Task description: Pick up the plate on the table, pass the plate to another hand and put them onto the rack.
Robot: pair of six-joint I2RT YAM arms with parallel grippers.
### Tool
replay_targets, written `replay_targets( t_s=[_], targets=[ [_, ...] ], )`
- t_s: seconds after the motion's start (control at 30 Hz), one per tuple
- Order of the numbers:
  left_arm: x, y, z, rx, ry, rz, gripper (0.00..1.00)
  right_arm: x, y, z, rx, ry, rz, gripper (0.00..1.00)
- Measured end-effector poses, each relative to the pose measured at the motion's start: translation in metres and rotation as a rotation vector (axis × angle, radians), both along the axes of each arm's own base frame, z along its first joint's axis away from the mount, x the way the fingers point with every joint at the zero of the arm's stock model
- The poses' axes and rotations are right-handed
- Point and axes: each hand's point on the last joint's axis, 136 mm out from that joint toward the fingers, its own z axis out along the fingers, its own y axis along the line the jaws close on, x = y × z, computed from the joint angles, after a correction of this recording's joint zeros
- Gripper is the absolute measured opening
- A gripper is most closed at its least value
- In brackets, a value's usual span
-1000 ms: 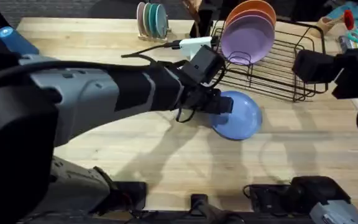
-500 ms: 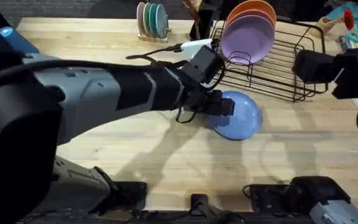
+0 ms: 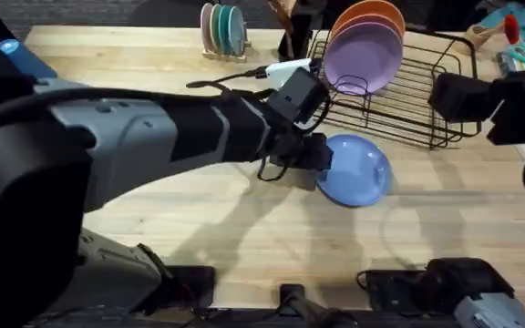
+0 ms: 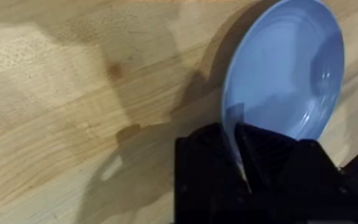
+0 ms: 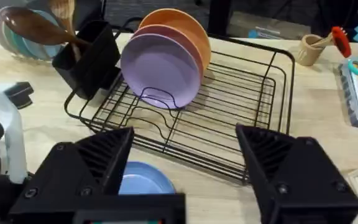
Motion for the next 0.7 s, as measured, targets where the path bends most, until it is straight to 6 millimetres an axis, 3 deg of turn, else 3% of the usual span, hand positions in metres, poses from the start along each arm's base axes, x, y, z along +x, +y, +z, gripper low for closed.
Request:
replay_targets(
  t_s=[0.1, 0.53, 0.67, 0.7],
  targets=[
    [0.0, 0.0, 0.0, 0.0, 0.0, 0.0, 0.049, 0.0, 0.0, 0.0, 0.0, 0.0, 0.0, 0.998],
    [-0.002, -0.002, 0.005, -0.02, 0.003, -0.009, 0.041, 0.0, 0.0, 0.0, 0.0, 0.0, 0.0, 0.998],
    [0.0, -0.005, 0.033, -0.072, -0.049, -0.011, 0.041, 0.0, 0.0, 0.0, 0.0, 0.0, 0.0, 0.998],
    [-0.001, -0.004, 0.063, -0.121, -0.104, -0.012, 0.041, 0.0, 0.0, 0.0, 0.0, 0.0, 0.0, 0.998]
  ],
)
